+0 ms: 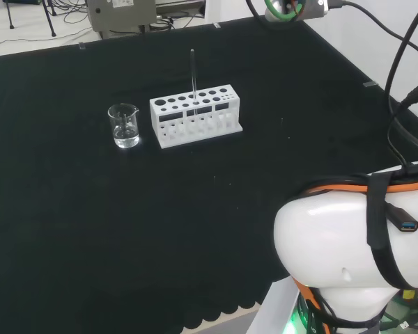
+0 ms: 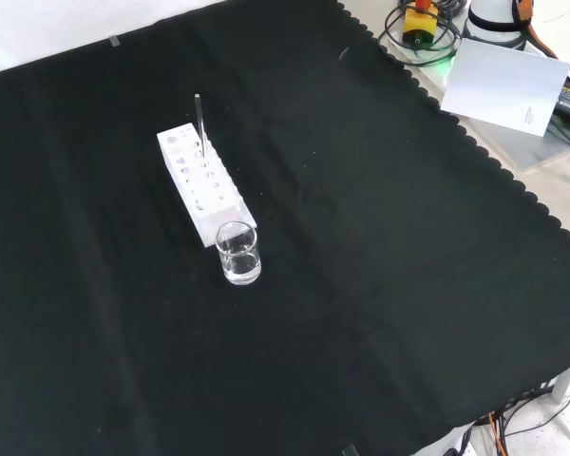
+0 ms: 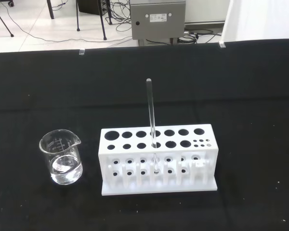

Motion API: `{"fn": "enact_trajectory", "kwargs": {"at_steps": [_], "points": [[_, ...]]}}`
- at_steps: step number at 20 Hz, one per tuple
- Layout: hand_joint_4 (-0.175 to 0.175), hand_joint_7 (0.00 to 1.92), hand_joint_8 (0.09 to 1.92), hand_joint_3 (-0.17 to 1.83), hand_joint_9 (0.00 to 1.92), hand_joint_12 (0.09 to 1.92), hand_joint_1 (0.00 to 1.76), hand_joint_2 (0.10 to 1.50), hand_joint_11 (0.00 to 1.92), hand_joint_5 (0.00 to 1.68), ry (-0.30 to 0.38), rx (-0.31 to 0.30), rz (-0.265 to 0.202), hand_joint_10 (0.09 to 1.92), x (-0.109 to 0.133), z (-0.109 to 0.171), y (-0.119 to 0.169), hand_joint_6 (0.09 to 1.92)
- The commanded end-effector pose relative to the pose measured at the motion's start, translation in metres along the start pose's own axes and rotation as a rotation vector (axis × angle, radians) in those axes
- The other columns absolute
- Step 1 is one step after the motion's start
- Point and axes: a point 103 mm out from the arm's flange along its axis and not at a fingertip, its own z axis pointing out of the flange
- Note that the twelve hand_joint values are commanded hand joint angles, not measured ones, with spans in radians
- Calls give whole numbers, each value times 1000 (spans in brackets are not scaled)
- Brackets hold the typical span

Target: Take the glass rod from the white test tube rack.

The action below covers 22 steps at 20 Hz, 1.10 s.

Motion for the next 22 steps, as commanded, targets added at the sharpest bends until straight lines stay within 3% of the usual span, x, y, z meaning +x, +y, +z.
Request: {"fn": "enact_trajectory", "kwargs": {"at_steps": [1, 13, 22], "points": [[-121, 5, 710, 541, 128, 1215, 452, 871, 0, 89, -9, -9, 3, 851, 0, 0, 0, 87], [-122, 0, 719, 438, 97, 1238, 440, 929, 0, 93, -15, -6, -1, 913, 3, -1, 3, 87], [-123, 4, 778, 385, 149, 1296, 462, 946, 0, 113, -10, -24, -32, 918, 5, 0, 10, 87]]}}
